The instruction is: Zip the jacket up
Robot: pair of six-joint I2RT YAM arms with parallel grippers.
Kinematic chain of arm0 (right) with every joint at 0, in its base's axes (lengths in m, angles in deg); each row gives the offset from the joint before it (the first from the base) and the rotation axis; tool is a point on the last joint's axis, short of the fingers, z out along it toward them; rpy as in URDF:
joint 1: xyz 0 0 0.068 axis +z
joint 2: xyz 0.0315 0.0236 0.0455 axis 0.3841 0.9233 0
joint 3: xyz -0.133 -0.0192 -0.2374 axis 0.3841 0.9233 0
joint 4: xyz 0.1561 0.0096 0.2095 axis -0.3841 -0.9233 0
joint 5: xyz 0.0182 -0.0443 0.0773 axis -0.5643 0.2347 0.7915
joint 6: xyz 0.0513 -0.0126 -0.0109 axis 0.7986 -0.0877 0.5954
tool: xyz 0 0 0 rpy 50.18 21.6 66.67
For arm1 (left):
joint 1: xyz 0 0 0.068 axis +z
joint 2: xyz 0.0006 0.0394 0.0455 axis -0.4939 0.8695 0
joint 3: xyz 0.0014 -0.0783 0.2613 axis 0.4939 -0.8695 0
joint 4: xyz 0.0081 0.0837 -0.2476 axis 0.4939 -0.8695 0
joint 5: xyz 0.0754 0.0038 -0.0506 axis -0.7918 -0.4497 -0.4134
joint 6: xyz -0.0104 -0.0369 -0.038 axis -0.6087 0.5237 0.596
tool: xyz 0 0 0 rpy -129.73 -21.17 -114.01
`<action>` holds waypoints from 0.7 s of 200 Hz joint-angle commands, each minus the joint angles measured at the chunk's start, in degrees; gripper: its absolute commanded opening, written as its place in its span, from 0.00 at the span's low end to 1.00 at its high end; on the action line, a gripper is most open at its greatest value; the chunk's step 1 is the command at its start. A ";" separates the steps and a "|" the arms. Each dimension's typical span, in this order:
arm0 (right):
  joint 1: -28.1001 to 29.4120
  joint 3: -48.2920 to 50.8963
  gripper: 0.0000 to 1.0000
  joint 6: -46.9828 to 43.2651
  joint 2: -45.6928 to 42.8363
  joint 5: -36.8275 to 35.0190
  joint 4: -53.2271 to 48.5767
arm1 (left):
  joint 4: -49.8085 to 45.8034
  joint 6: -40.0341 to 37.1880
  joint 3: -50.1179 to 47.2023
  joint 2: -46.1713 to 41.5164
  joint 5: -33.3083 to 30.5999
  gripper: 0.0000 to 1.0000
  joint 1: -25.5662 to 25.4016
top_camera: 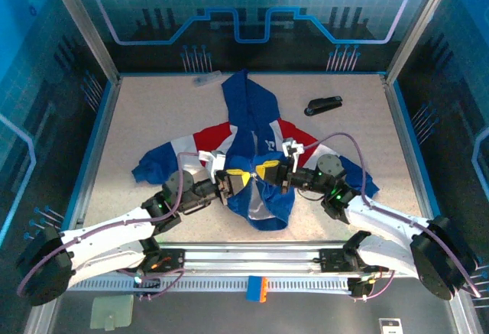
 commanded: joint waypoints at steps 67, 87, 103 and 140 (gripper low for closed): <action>0.86 -2.53 0.00 1.24 -2.93 -2.91 -2.43 | -7.09 0.48 1.16 0.27 -0.94 0.00 -0.59; 0.88 -3.09 0.00 1.14 -3.35 -3.06 -5.11 | -9.22 1.17 1.25 0.70 -0.87 0.00 -0.64; 1.12 -3.48 0.00 0.80 -3.45 -3.10 -6.75 | -9.18 1.90 0.95 1.18 -0.21 0.00 -0.59; 1.74 -4.48 0.00 0.44 -3.10 -2.86 -10.95 | -9.26 1.89 1.84 2.07 2.83 0.00 -0.59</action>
